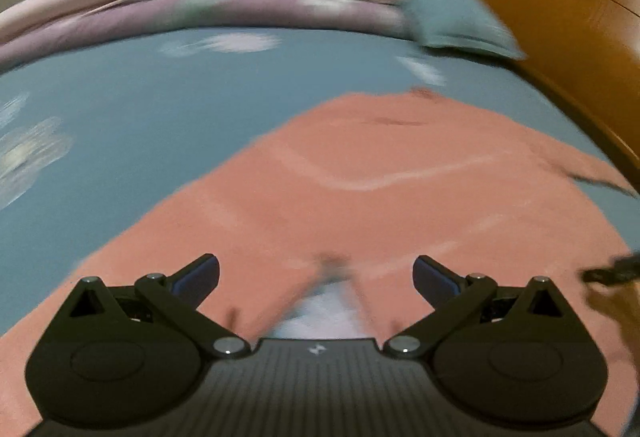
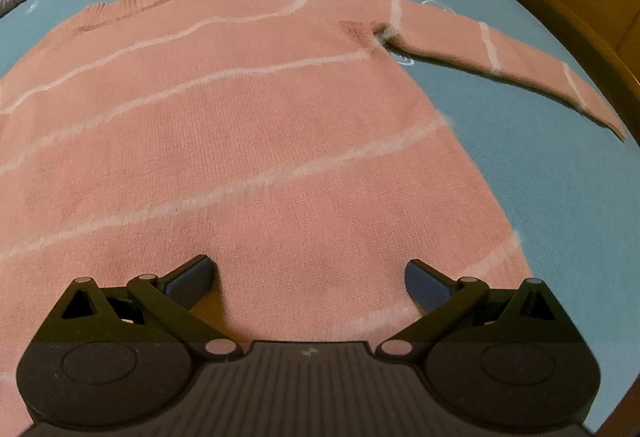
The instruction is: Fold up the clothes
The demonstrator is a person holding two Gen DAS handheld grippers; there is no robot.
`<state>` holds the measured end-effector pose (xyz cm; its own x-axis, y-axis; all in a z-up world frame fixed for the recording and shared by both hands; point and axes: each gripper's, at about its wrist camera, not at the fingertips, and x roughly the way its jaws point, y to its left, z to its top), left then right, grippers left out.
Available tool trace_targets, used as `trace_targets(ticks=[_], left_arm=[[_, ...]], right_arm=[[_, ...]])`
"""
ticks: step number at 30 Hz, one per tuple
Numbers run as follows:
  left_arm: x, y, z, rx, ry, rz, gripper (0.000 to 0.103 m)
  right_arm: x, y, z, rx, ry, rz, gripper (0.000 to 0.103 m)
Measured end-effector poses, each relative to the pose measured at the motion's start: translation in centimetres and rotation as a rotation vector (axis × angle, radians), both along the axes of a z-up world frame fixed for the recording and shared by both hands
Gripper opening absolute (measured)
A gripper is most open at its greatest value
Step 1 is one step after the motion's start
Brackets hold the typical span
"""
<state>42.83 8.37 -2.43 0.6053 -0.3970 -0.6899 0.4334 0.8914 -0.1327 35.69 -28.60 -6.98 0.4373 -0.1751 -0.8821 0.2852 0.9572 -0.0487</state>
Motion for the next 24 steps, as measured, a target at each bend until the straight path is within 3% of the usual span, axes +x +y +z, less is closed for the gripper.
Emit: trace_targets(ticks=[3,8,12,17,24], left_arm=[[-1.1,-4.4,-0.5,-0.022,0.004,-0.162,0.102],[-3.4,-9.0,-3.1,0.049,0.085,-0.293,0.102],[-5.0,-9.8,-5.2,0.176,0.105,-0.321,0.102],[-4.7,-9.3,-5.0,0.175,0.114,-0.347,0.102],[-4.9,-11.4,-3.8,0.211,0.089,-0.37,0.102]], right_arm=[[-1.0,0.0,0.0,0.007,0.0,0.008,0.103],[-2.2,0.2,-0.3,-0.002,-0.049,0.0,0.103],[-3.2,0.3,-0.4,-0.012,-0.088,0.002,0.103],[-5.4,-0.2,-0.3,-0.011,-0.117,0.03,0.103],[-7.3,-1.3,1.2,-0.031,-0.137,-0.024,0.103]])
